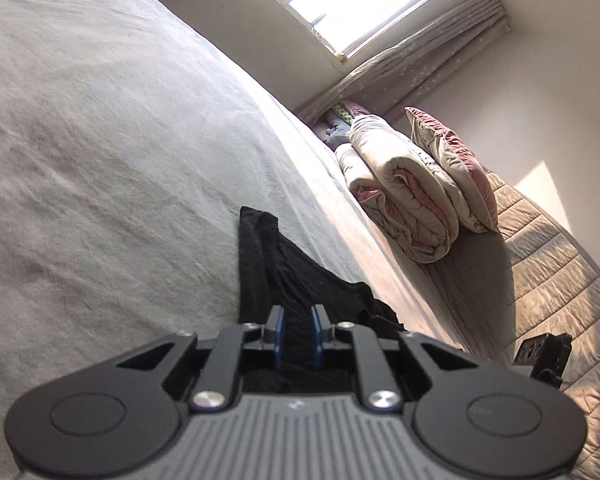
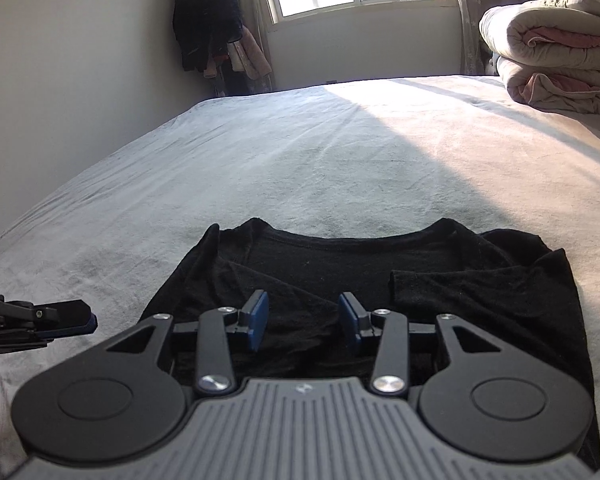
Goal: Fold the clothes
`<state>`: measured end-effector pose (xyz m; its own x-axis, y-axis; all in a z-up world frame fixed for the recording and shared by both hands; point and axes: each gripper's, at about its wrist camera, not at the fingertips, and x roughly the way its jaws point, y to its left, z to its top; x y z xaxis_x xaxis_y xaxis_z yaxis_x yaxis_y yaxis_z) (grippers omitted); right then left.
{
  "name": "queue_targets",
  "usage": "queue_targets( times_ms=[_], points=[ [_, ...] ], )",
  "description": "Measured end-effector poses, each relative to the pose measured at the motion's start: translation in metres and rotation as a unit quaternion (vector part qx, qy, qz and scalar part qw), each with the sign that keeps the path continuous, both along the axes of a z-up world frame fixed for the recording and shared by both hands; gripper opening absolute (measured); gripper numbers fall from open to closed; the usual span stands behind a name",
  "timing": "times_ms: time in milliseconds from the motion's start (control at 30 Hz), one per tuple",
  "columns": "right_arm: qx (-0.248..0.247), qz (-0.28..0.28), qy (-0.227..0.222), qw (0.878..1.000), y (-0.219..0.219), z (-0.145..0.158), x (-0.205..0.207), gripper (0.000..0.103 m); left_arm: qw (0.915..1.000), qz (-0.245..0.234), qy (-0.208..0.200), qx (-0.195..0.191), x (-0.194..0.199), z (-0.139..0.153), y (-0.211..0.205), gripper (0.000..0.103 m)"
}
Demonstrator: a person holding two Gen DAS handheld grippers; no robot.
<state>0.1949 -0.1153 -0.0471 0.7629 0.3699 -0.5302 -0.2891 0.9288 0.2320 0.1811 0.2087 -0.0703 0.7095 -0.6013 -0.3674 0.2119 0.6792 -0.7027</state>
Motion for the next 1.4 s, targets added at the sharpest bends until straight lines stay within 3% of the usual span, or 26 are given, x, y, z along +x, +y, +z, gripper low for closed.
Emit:
queue_targets(
  times_ms=[167,200,233,433,467,567,633,733,833,900,1067,1167,1233,1400],
  points=[
    [-0.004,-0.023,0.029,0.999,-0.027,0.022,-0.036,0.044,0.9974,-0.003,0.031,0.065,0.008,-0.017,-0.021,0.01],
    [-0.008,-0.027,0.033,0.999,-0.033,0.027,-0.046,0.044,0.996,-0.001,0.039,0.08,0.01,-0.021,-0.025,0.003],
    [-0.013,-0.03,0.035,0.999,-0.039,0.033,-0.057,0.044,0.9943,0.001,0.047,0.096,0.011,-0.025,-0.03,0.002],
    [-0.048,-0.062,0.045,0.996,-0.082,0.055,-0.112,0.048,0.9925,0.037,0.091,0.072,0.0,-0.019,-0.012,0.003],
    [-0.053,-0.066,0.047,0.995,-0.087,0.055,-0.118,0.049,0.9915,0.041,0.088,0.087,-0.006,-0.014,-0.012,0.003],
    [-0.065,-0.079,0.051,0.993,-0.103,0.056,-0.137,0.05,0.9875,0.044,0.071,0.134,-0.024,-0.001,-0.015,0.018],
    [-0.068,-0.084,0.057,0.993,-0.111,0.052,-0.148,0.052,0.984,0.036,0.05,0.167,-0.033,0.006,-0.021,0.036],
    [-0.066,-0.087,0.066,0.992,-0.119,0.047,-0.162,0.052,0.9738,0.02,0.019,0.226,-0.041,0.007,-0.039,0.039],
    [-0.066,-0.086,0.072,0.991,-0.122,0.04,-0.172,0.052,0.9592,0.043,-0.01,0.279,-0.044,0.001,-0.053,0.036],
    [-0.065,-0.086,0.074,0.991,-0.122,0.039,-0.176,0.052,0.9528,0.078,-0.002,0.294,-0.042,-0.002,-0.054,0.012],
    [-0.07,-0.086,0.077,0.991,-0.125,0.043,-0.184,0.052,0.9431,0.091,0.002,0.32,-0.047,0.001,-0.058,0.012],
    [-0.064,-0.085,0.086,0.991,-0.132,0.044,-0.193,0.054,0.9392,0.071,0.01,0.336,-0.056,0.007,-0.063,0.019],
    [-0.055,-0.081,0.1,0.99,-0.137,0.041,-0.2,0.054,0.9416,0.047,0.023,0.333,-0.067,0.01,-0.064,0.035],
    [-0.049,-0.086,0.134,0.986,-0.146,0.028,-0.218,0.054,0.9423,0.016,0.044,0.331,-0.11,0.013,-0.059,0.039]
  ],
)
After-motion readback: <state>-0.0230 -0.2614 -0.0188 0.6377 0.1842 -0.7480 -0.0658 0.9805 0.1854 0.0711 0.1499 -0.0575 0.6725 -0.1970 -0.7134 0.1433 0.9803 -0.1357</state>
